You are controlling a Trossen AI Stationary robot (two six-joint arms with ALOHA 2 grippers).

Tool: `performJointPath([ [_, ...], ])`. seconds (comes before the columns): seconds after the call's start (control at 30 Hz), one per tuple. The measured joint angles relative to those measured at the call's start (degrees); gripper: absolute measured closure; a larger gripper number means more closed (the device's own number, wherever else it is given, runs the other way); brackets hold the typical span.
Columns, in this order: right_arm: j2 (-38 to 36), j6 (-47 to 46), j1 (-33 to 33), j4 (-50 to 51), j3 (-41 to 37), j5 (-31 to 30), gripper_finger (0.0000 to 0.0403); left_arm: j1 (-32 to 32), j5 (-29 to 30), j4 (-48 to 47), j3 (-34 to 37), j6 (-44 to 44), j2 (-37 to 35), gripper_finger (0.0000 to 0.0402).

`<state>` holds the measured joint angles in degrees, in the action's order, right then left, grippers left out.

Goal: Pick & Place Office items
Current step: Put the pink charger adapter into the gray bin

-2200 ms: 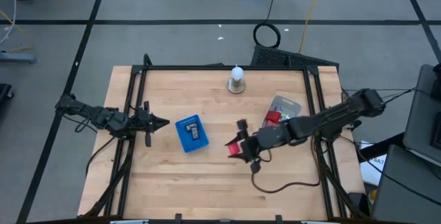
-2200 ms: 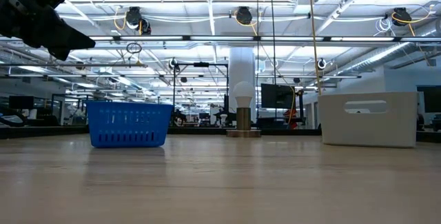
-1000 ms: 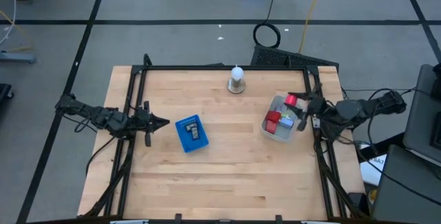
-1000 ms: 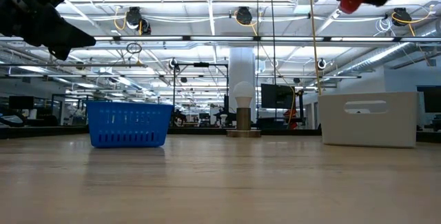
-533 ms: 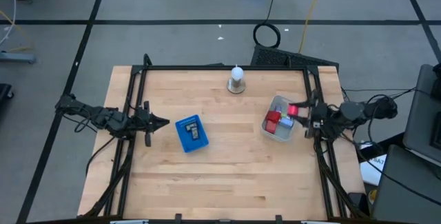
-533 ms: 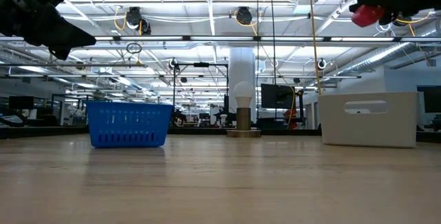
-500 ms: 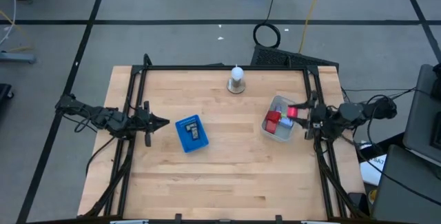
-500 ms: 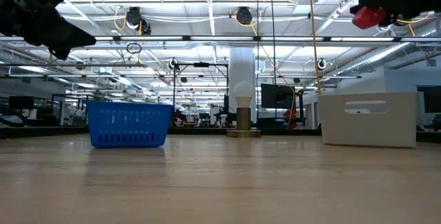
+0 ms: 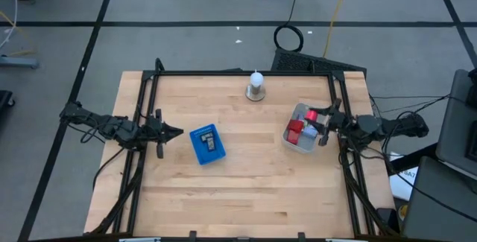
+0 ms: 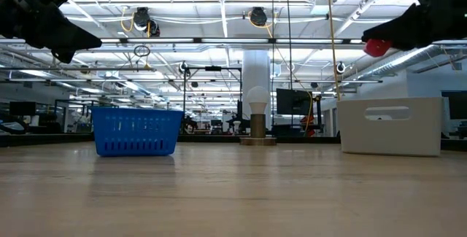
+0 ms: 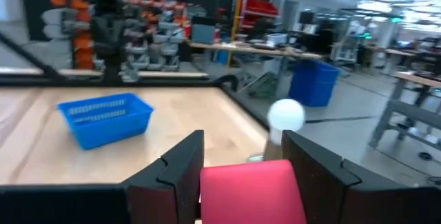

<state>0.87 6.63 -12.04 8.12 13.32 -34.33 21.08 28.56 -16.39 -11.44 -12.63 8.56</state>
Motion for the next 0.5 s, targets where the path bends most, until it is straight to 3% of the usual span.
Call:
performJointPath([
  [0.13, -0.8, 0.1, 3.0, -0.4, 0.0, 1.2, 0.0234, 0.0, 0.0, 0.0, 0.0, 0.0, 0.0, 0.0380],
  [0.37, -0.6, 4.0, 4.6, -5.7, -3.0, 23.6, 0.0234, 0.0, -0.1, -0.1, 0.0, 0.3, 0.0, 0.0380],
  [0.5, -0.6, 4.5, 4.6, -8.2, -5.2, 22.1, 0.0234, 0.0, -0.1, -0.1, 0.0, 0.2, 0.0, 0.0380],
])
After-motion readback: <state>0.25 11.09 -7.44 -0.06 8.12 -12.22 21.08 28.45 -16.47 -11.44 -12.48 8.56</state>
